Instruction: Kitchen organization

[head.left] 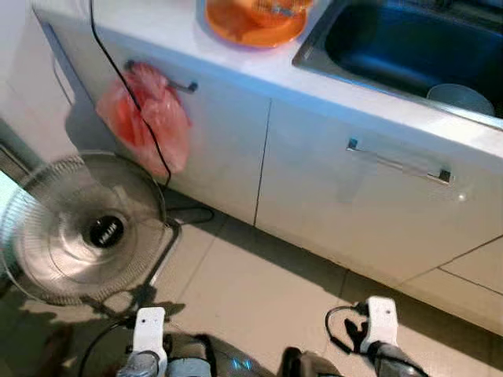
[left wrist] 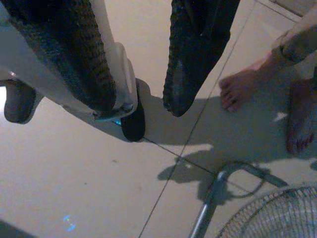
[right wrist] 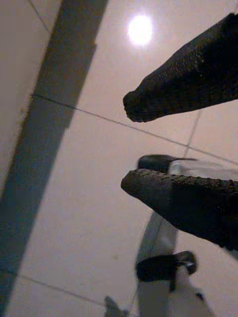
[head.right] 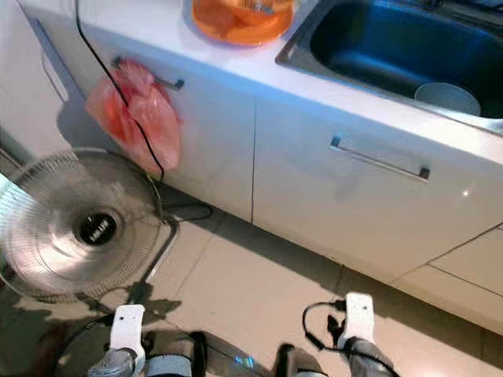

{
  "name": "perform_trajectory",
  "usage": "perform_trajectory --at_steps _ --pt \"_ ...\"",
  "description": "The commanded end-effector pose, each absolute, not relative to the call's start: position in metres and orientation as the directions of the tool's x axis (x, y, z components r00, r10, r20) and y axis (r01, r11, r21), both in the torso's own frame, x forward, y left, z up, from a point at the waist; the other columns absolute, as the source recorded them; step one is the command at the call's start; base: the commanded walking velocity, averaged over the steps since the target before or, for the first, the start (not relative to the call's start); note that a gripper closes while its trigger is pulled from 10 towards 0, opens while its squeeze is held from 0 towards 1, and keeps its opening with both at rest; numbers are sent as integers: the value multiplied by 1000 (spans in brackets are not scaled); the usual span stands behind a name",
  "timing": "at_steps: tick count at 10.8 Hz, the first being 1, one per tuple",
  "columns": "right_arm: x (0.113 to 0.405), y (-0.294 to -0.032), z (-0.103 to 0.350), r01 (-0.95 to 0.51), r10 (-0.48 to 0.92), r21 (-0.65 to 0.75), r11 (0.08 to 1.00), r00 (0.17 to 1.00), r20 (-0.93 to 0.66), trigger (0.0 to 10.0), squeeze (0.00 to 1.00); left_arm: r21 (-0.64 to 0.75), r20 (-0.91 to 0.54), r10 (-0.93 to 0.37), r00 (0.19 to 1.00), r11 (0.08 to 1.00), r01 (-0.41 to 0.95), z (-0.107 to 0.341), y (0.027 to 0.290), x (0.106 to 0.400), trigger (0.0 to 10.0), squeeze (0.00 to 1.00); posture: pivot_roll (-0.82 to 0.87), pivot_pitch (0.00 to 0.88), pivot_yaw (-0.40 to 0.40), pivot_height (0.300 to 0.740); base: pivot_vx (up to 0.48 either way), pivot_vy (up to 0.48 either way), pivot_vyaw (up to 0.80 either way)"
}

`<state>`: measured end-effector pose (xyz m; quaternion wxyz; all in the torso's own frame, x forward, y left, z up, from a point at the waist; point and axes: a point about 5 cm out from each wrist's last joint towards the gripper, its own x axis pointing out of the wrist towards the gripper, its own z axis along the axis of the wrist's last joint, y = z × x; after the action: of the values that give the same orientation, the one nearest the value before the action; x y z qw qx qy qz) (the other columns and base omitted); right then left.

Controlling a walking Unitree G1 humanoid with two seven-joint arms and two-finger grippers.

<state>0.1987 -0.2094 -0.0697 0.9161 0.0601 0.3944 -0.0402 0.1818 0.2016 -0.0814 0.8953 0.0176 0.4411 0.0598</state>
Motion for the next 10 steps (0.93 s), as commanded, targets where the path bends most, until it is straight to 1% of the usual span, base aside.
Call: perform_trajectory --at_steps 1,2,4,6,8,10 --pt "197 -213 -71 160 -47 82 984 671 -740 10000 0 82 -802 108 588 994 -70 -83 198 181 10000 0 90 83 -3 740 0 0 0" --pt "204 -212 -67 169 -50 91 981 682 -729 10000 0 77 -792 98 603 995 -61 -79 194 191 10000 0 86 47 -4 740 0 0 0" --pt "206 -214 -66 173 -50 95 980 684 -727 10000 0 66 -779 90 620 996 -61 -74 190 202 10000 0 87 5 -9 740 0 0 0" --pt "205 -217 -66 183 -58 94 979 682 -729 10000 0 59 -776 82 626 997 -58 -73 186 205 10000 0 88 0 -14 740 0 0 0" --pt "202 -218 -67 181 -57 91 979 677 -733 10000 0 60 -781 84 619 996 -59 -75 186 202 10000 0 92 0 -15 740 0 0 0" --pt "197 -221 -69 173 -51 89 981 669 -741 10000 0 60 -794 92 601 996 -73 -79 188 192 10000 0 104 23 -26 740 0 0 0"
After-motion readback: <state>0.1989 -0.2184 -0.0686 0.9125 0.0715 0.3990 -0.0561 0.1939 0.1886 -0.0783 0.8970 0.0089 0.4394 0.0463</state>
